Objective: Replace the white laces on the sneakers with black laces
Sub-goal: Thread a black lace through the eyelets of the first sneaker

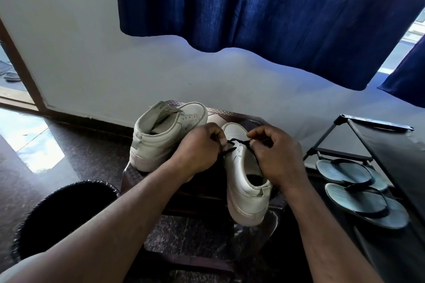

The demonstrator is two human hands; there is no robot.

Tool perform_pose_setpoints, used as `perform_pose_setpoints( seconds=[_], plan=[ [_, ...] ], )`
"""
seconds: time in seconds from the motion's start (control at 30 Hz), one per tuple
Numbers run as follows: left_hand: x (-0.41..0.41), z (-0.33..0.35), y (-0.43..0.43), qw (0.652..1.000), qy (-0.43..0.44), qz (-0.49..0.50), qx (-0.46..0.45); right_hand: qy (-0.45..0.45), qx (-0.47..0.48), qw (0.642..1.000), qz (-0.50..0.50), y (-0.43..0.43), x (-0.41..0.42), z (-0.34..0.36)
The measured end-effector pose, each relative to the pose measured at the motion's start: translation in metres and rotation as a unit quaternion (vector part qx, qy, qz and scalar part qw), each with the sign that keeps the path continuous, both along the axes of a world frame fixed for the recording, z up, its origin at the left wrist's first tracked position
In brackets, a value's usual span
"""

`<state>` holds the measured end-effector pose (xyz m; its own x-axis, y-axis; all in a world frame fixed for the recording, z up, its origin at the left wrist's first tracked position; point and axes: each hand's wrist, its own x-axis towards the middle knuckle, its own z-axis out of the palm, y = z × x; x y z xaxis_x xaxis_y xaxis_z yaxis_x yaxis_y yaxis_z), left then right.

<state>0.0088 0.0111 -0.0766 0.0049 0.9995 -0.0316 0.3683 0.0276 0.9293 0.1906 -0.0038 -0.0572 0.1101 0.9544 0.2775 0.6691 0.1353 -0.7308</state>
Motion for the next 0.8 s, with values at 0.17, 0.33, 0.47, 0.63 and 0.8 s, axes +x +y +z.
perform_pose_setpoints(
  seconds=[0.17,0.33,0.47,0.63,0.8],
  plan=[
    [0.000,0.005,0.006,1.000,-0.012,-0.013,0.017,0.023,-0.009,1.000,0.008,0.000,-0.002,0.000],
    [-0.005,0.019,0.005,0.974,-0.213,-0.033,0.073,0.103,-0.008,0.994,0.040,0.001,-0.008,0.011],
    [-0.008,0.035,0.000,0.964,-0.173,-0.024,0.200,0.077,0.011,0.993,0.091,0.003,-0.018,0.014],
    [0.001,0.039,-0.007,0.946,-0.018,-0.034,0.322,0.023,0.023,0.991,0.127,0.003,-0.024,0.015],
    [0.002,0.029,-0.001,0.946,0.055,-0.017,0.318,0.146,0.016,0.987,0.071,0.003,-0.020,0.016]
  ],
)
